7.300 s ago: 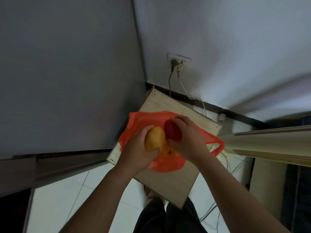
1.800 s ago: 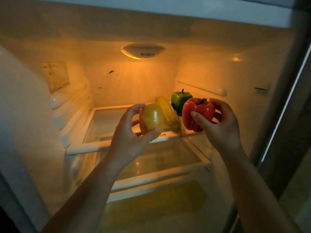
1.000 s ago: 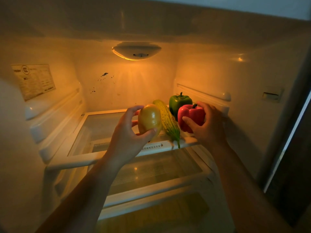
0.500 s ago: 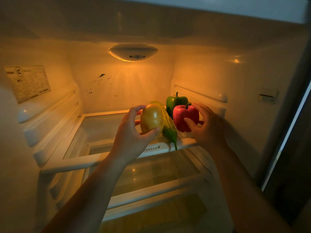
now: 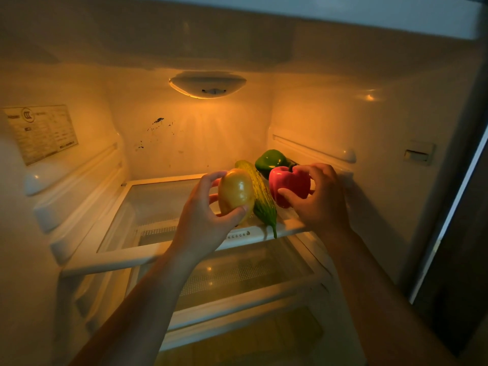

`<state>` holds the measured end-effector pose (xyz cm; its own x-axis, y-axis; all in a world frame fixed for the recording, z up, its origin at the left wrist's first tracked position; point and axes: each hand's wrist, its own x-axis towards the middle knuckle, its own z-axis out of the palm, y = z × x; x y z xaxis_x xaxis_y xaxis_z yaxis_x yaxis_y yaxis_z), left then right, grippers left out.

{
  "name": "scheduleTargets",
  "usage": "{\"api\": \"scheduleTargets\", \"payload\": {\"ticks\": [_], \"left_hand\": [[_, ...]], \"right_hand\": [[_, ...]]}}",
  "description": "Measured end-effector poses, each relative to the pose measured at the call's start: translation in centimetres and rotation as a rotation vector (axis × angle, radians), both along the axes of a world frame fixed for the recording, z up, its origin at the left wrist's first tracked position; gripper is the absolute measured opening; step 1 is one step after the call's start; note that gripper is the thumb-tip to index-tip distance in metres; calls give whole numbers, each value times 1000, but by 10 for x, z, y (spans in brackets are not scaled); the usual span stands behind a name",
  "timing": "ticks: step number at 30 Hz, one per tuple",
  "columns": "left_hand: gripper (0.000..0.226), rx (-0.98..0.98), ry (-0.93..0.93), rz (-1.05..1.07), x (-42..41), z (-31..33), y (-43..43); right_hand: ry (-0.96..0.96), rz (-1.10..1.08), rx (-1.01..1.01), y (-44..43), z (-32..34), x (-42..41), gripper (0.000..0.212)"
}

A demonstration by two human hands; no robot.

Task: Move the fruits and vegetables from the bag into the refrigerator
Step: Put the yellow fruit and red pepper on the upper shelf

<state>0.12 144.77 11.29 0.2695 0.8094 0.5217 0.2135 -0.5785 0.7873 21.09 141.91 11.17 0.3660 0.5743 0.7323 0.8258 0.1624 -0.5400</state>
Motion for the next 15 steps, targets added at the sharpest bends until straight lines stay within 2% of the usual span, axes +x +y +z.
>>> {"api": "scheduleTargets", "payload": {"ticks": [15], "left_hand": [[64,-19,4,12,2,2,8]], "right_hand": [[-44,40,-17,5,3,6,55]]}}
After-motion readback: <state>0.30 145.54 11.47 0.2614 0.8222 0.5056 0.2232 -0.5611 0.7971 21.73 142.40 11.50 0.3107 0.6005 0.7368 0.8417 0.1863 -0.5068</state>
